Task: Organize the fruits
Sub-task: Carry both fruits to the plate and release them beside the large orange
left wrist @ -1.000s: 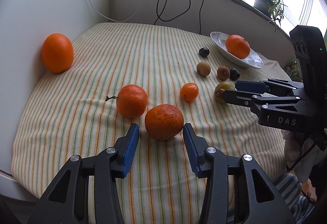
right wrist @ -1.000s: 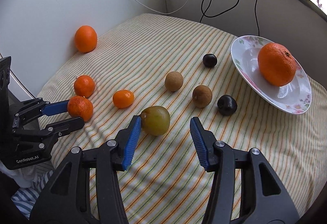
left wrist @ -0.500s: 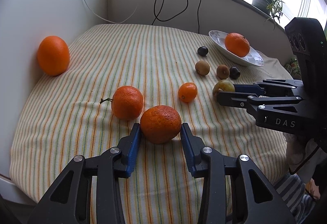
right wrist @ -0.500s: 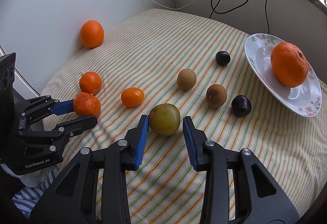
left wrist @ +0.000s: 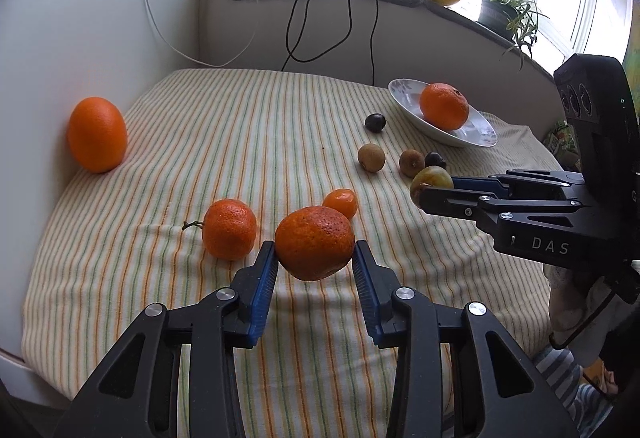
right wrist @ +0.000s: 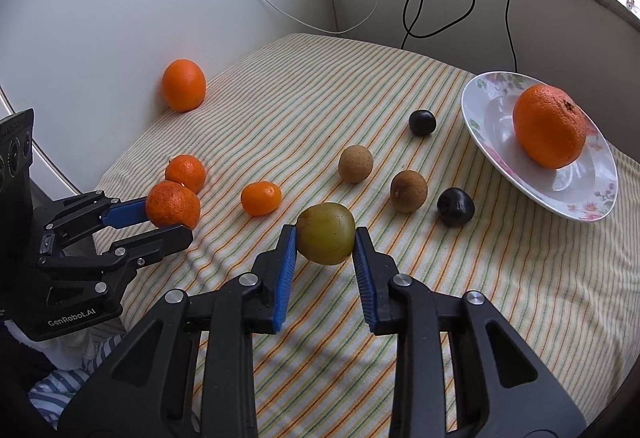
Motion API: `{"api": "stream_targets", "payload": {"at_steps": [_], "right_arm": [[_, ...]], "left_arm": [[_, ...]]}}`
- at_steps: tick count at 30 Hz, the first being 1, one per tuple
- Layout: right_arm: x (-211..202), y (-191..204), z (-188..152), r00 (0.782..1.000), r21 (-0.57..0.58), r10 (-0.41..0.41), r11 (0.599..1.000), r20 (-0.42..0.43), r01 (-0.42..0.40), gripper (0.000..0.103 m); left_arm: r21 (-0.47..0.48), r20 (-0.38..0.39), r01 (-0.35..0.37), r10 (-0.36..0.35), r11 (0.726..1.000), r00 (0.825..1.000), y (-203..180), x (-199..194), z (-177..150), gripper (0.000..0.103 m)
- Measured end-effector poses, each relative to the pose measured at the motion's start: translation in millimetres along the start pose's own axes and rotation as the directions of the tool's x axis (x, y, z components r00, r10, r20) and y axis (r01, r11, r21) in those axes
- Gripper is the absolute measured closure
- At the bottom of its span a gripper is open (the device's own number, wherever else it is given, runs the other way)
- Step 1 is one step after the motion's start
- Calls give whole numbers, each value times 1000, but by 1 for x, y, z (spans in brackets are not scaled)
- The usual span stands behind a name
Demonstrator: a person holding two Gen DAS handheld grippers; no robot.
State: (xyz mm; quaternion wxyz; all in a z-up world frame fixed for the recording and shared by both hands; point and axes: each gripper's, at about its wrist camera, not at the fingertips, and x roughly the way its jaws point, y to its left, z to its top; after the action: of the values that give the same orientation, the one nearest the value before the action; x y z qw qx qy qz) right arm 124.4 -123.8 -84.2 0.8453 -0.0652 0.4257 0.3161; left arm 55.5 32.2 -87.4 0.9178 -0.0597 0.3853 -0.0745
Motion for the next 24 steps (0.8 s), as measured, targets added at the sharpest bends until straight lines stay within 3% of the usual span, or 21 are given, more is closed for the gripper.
{"api": "stream_targets", "payload": {"at_steps": [24], "right_arm": [[-65,-86,8,986,147,-120,984,120,102,73]], "left_arm": [[114,50,147,-153,983,987,-73,33,70,66]]}}
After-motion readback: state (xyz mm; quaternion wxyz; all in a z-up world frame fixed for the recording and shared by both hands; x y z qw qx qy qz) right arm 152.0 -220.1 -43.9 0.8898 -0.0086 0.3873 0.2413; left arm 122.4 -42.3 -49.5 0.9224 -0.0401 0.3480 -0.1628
